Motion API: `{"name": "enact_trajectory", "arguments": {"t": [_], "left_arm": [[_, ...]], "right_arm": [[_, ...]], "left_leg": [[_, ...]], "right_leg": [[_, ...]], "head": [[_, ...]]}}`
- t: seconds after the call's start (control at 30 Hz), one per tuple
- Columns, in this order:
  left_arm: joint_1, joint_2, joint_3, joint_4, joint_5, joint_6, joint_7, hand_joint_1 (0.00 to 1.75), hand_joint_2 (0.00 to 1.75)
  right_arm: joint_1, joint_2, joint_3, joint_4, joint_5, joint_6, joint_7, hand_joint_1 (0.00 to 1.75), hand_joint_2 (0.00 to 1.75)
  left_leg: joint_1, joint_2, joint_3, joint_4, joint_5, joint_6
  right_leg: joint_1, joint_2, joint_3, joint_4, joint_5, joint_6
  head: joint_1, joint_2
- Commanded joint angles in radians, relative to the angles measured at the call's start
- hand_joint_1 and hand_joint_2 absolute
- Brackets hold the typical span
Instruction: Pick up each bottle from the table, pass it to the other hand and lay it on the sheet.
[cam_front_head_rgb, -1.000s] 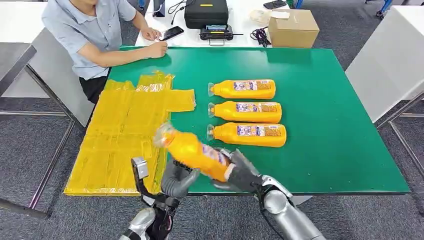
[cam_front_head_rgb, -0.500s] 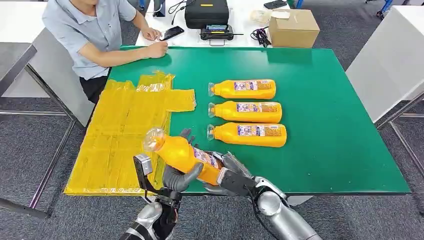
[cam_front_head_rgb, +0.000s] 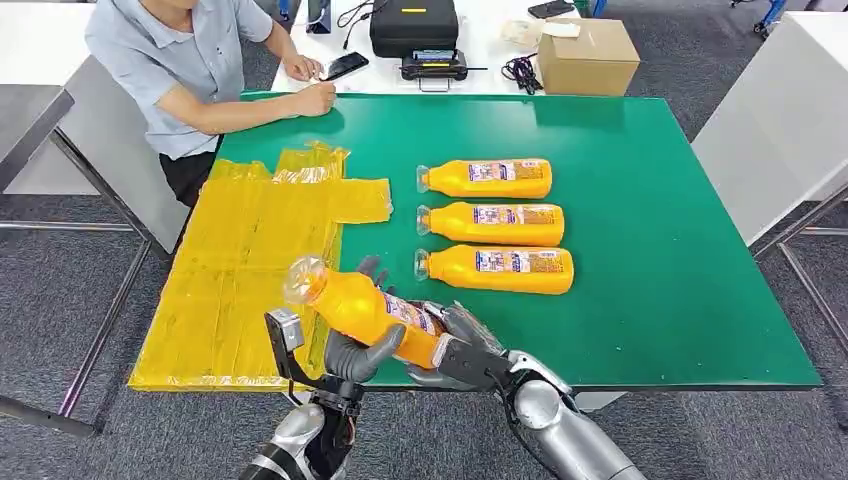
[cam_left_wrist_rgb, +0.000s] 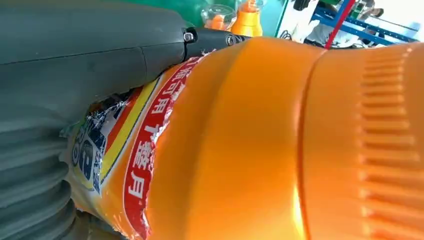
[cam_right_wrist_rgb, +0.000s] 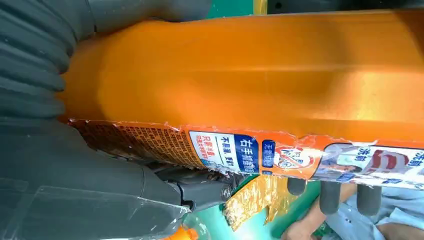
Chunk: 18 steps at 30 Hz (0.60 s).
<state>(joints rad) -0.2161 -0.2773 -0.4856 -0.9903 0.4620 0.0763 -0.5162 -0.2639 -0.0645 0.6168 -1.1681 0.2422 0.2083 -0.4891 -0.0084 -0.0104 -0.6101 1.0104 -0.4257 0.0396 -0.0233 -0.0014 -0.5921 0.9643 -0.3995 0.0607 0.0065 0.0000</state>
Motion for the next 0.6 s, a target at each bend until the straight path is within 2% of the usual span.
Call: {"name": "enact_trajectory", "arguments": {"t": [0.03, 0.07, 0.1, 0.17, 0.23, 0.27, 0.37, 0.6], "left_arm": [[-0.021, 0.017, 0.030, -0.004, 0.023, -0.007, -0.016, 1.75, 1.75], [-0.020, 0.018, 0.030, -0.009, 0.023, -0.008, -0.016, 1.75, 1.75], [-0.015, 0.020, 0.031, -0.021, 0.015, 0.004, -0.027, 1.75, 1.75], [-0.010, 0.024, 0.032, -0.032, 0.008, 0.014, -0.031, 1.75, 1.75], [-0.005, 0.027, 0.039, -0.043, 0.005, 0.027, -0.032, 1.75, 1.75], [-0.004, 0.028, 0.040, -0.045, -0.009, 0.052, -0.030, 1.75, 1.75], [0.018, 0.018, 0.048, -0.082, -0.058, 0.109, -0.048, 1.75, 1.75], [0.063, 0.028, 0.084, -0.197, -0.060, 0.112, 0.014, 1.75, 1.75]], "right_arm": [[-0.036, 0.016, 0.021, 0.069, -0.045, 0.026, 0.006, 1.31, 1.75], [-0.036, 0.016, 0.020, 0.074, -0.045, 0.025, 0.007, 0.19, 1.75], [-0.035, 0.019, 0.011, 0.087, -0.047, 0.021, 0.008, 0.00, 1.75], [-0.029, 0.026, -0.005, 0.100, -0.055, 0.018, 0.012, 0.00, 1.75], [-0.027, 0.024, -0.005, 0.109, -0.030, -0.014, 0.020, 0.00, 1.75], [-0.020, 0.029, -0.011, 0.112, -0.026, -0.031, 0.025, 0.00, 1.75], [0.003, 0.033, -0.031, 0.108, -0.015, -0.067, 0.028, 0.00, 1.75], [0.056, 0.060, -0.083, 0.094, 0.012, -0.132, 0.024, 0.00, 1.75]], "left_leg": [[0.002, 0.002, 0.003, 0.000, -0.001, -0.002], [0.002, 0.003, 0.005, 0.000, -0.003, -0.003], [0.002, 0.002, 0.004, 0.000, -0.002, -0.003], [0.001, 0.002, 0.002, 0.000, -0.001, -0.002], [0.004, 0.005, 0.009, 0.002, -0.006, -0.005], [0.002, 0.002, 0.004, 0.000, -0.002, -0.002], [0.002, 0.003, 0.006, 0.000, -0.003, -0.003], [0.002, 0.002, 0.005, 0.000, -0.002, -0.003]], "right_leg": [[0.002, 0.002, 0.002, 0.000, -0.001, -0.003], [0.003, 0.002, 0.004, 0.000, -0.002, -0.004], [0.002, 0.002, 0.003, 0.000, -0.001, -0.003], [0.001, 0.002, 0.002, 0.000, 0.000, -0.002], [0.004, 0.004, 0.008, 0.001, -0.004, -0.006], [0.002, 0.001, 0.003, -0.001, -0.001, -0.003], [0.002, 0.002, 0.005, -0.001, -0.001, -0.004], [0.002, 0.001, 0.004, -0.001, -0.001, -0.003]], "head": [[0.000, 0.000], [0.000, 0.000], [0.000, 0.000], [0.000, 0.000], [0.000, 0.000], [0.000, 0.000], [0.000, 0.000], [0.000, 0.000]]}}
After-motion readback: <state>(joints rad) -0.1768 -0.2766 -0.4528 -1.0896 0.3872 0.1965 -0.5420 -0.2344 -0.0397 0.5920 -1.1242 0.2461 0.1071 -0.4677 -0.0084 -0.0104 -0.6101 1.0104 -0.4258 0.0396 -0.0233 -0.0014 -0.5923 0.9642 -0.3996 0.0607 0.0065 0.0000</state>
